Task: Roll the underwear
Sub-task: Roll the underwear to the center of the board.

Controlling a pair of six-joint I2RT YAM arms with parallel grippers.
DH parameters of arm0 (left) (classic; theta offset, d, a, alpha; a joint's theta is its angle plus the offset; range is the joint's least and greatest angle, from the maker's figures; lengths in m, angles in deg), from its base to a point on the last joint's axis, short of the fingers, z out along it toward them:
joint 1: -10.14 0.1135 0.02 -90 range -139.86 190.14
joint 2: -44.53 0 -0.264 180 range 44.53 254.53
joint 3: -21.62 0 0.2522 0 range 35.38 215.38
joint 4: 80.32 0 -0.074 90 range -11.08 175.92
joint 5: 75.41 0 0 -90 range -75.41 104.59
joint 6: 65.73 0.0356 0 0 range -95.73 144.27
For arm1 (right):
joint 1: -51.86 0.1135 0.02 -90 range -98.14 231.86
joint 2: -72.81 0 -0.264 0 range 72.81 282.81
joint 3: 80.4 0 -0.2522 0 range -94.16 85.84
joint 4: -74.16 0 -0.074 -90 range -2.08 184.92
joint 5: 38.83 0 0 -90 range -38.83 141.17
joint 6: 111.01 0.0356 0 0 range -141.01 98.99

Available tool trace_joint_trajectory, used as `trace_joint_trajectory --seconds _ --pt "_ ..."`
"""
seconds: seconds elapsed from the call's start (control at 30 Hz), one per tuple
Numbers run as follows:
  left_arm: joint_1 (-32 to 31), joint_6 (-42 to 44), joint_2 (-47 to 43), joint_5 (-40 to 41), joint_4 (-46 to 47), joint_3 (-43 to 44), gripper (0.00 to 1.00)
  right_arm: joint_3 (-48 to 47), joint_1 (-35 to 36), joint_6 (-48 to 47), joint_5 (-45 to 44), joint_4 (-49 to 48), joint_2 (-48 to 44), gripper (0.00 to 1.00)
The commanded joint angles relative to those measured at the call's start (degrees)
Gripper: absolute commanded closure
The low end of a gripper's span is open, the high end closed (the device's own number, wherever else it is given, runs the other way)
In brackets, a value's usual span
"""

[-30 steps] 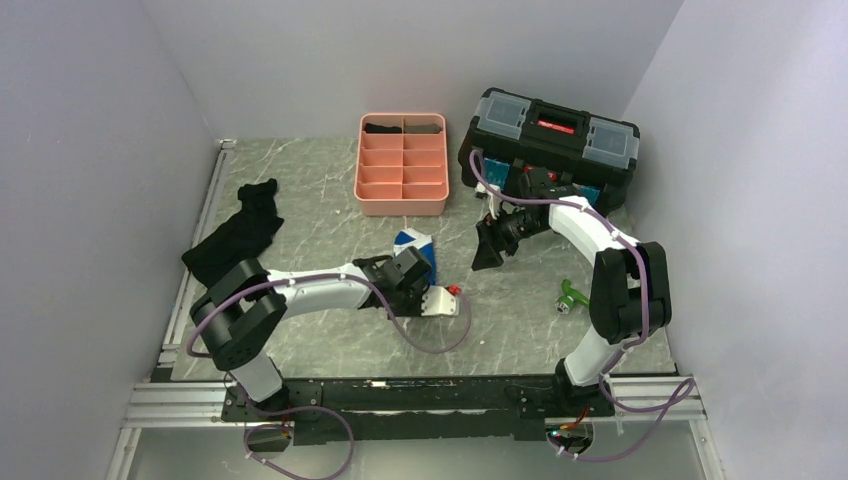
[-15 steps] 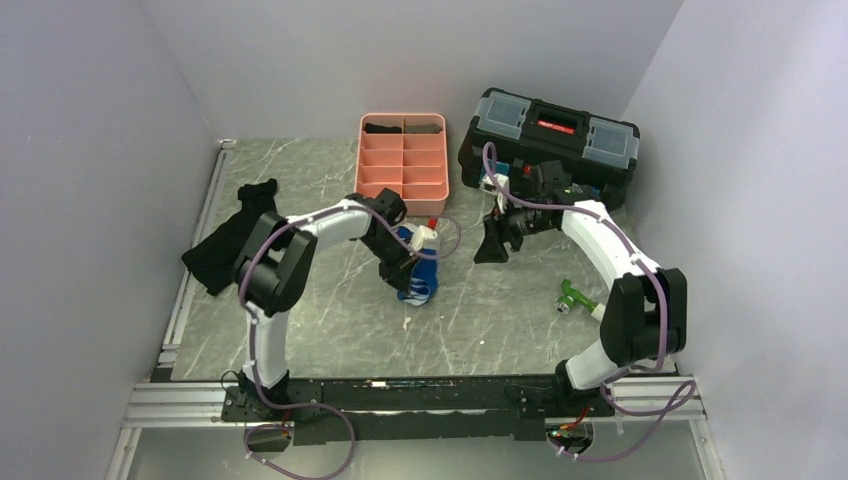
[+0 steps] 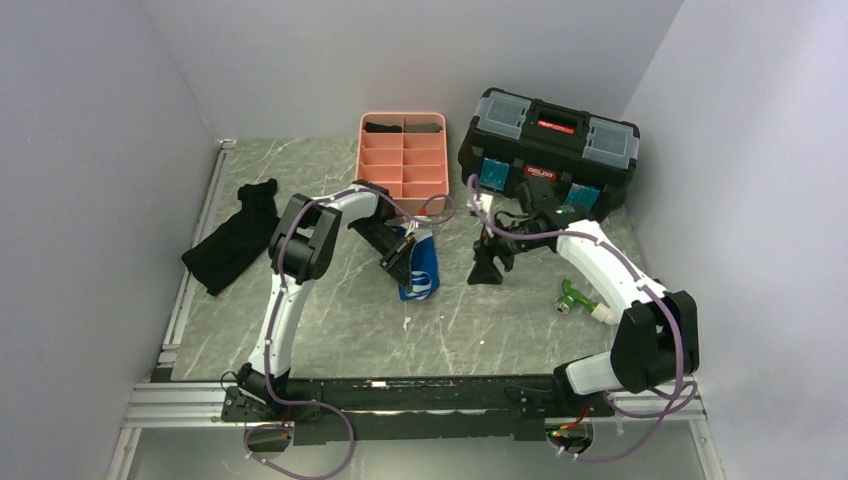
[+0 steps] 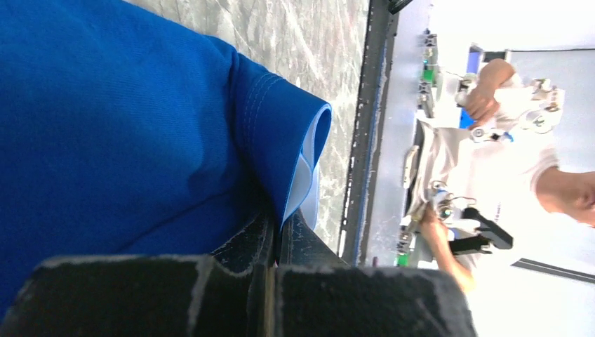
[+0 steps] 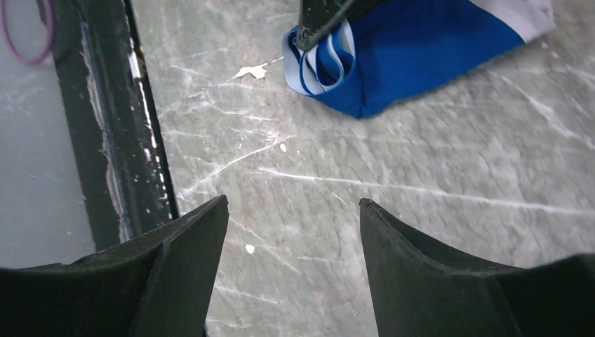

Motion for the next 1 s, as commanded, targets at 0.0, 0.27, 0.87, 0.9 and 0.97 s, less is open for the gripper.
trace_joint_trajectory --seconds 0.0,0.27,0.87,0.9,0.97 --pt "0.22 1.92 2.35 -5.35 -6.19 2.50 1.00 0.88 7.50 -0.73 -7.33 -7.36 -1.49 0.28" --pt "0.34 -2.25 1.71 -4.77 -3.09 0.89 1.00 -1.10 18.38 -3.59 -16.81 -10.26 7.13 0.26" --pt "0.32 -2.68 1.94 -3.92 -2.45 0.33 1.00 -5.21 24.76 -8.46 -26.93 -14.50 18.29 0.22" --pt "0.31 -2.65 1.99 -3.86 -2.49 0.39 1.00 -5.38 24.94 -8.60 -27.07 -14.46 18.70 0.22" --pt "0.34 -2.59 2.00 -3.93 -2.63 0.50 1.00 -5.65 25.30 -8.88 -26.93 -14.26 19.33 0.22"
